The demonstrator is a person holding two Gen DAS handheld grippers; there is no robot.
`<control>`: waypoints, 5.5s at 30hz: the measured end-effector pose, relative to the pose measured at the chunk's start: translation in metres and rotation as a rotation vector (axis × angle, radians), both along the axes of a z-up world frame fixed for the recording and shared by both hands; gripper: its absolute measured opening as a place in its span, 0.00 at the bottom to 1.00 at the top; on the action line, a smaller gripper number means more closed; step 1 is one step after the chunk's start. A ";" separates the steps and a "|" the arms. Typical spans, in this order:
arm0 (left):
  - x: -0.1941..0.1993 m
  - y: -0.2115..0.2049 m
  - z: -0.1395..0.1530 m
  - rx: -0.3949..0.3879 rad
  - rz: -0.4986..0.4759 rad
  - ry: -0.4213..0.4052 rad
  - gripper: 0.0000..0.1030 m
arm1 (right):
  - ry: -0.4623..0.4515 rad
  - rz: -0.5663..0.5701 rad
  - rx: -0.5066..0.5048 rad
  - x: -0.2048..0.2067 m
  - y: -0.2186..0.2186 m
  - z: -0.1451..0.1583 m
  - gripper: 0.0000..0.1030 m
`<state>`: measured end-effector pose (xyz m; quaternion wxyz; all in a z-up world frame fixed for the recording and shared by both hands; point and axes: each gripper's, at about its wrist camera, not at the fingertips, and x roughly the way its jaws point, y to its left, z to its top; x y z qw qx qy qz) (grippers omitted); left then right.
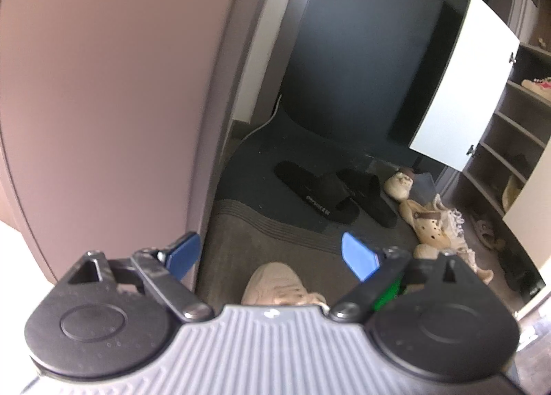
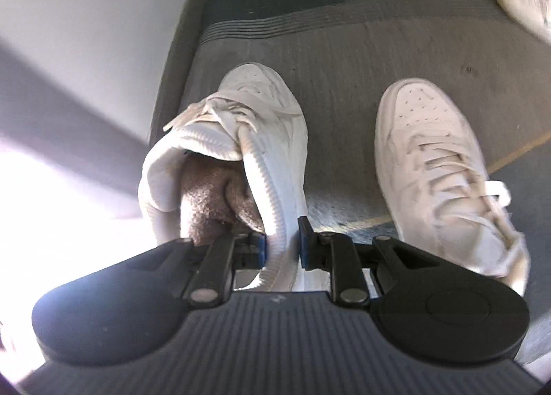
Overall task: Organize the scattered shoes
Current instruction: 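Carry the second sneaker with the right gripper and lower it beside the first sneaker, then open the right gripper and lift it away from the sneaker pair, then lower the left gripper and grasp a black slide by its strap, then lift the black slide with the left gripper and carry it toward the right gripper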
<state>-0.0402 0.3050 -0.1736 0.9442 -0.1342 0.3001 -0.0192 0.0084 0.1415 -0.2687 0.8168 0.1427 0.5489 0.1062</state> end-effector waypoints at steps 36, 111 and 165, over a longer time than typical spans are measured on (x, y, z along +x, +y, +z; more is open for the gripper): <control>0.013 -0.056 -0.009 -0.083 -0.066 -0.010 0.89 | -0.123 -0.063 -0.076 -0.115 -0.113 0.031 0.68; 0.479 -0.220 -0.134 0.201 -0.496 0.214 0.91 | -0.253 -0.001 0.204 0.118 -0.277 -0.022 0.73; 0.307 -0.365 -0.136 -0.146 -1.335 0.452 0.13 | -0.253 -0.563 -0.015 0.012 -0.423 0.005 0.73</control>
